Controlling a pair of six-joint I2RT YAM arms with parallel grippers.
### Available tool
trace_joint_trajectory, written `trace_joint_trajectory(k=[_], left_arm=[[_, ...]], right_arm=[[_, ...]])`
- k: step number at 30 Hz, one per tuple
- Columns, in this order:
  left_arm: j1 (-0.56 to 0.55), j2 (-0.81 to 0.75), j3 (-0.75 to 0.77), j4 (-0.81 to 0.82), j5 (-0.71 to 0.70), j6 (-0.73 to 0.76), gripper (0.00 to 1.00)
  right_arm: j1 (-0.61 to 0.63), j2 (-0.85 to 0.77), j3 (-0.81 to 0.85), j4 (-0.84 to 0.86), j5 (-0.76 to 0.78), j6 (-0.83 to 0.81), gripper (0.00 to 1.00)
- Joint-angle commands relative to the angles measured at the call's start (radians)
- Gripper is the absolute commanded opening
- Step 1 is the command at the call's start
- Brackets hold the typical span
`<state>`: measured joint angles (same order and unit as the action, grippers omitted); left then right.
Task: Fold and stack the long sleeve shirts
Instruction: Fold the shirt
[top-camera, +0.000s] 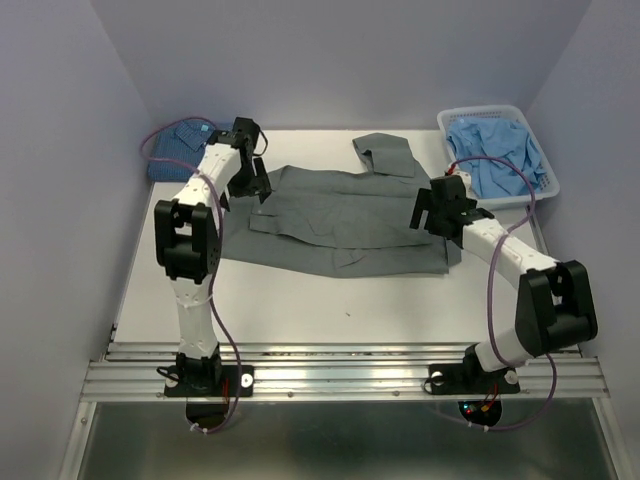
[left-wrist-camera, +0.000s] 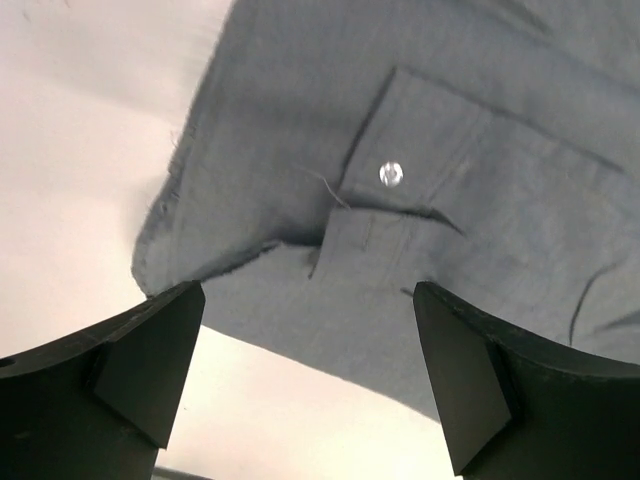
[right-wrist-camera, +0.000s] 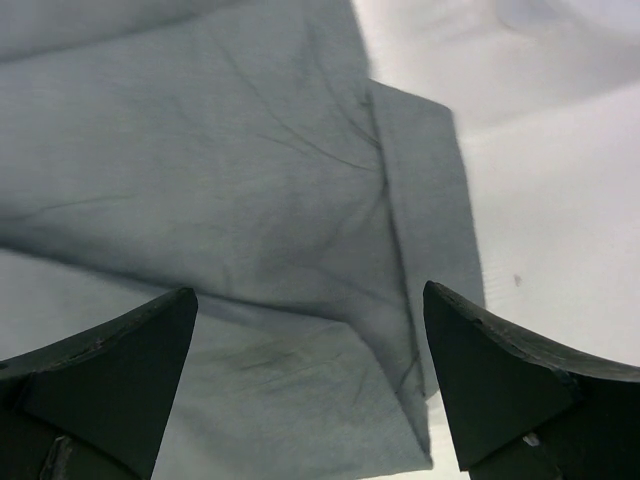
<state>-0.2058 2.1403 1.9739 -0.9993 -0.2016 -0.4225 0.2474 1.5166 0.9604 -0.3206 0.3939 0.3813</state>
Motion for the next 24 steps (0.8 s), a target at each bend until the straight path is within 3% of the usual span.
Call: trace_joint_trajectory(k=[1, 4, 8, 10, 18, 24], left_arm=[[-0.007, -0.227, -0.197, 0.166, 0.129, 0.011, 0.99], [-0.009, -0.299, -0.378, 0.338, 0.286, 0.025, 0.99], [-0.024, -0.222, -0.313, 0.402, 0.404, 0.010, 0.99], [-0.044, -0.203, -0.307, 0.435, 0.433, 0.002, 0.99], [-0.050, -0.105, -0.330, 0.499, 0.505, 0.016, 0.99], [-0.050, -0.051, -0.360, 0.493, 0.455, 0.027, 0.99]], right_arm=[[-0.008, -0.128, -0.014, 0.123, -0.212, -0.035, 1.00], [-0.008, -0.144, -0.048, 0.210, -0.453, -0.074, 1.00], [-0.008, -0.052, -0.029, 0.310, -0.772, -0.010, 1.00], [-0.008, -0.004, -0.019, 0.383, -0.843, 0.022, 1.00], [0.076, 0.151, 0.006, 0.393, -0.807, 0.030, 1.00], [0.076, 0.214, 0.028, 0.374, -0.522, 0.062, 1.00]])
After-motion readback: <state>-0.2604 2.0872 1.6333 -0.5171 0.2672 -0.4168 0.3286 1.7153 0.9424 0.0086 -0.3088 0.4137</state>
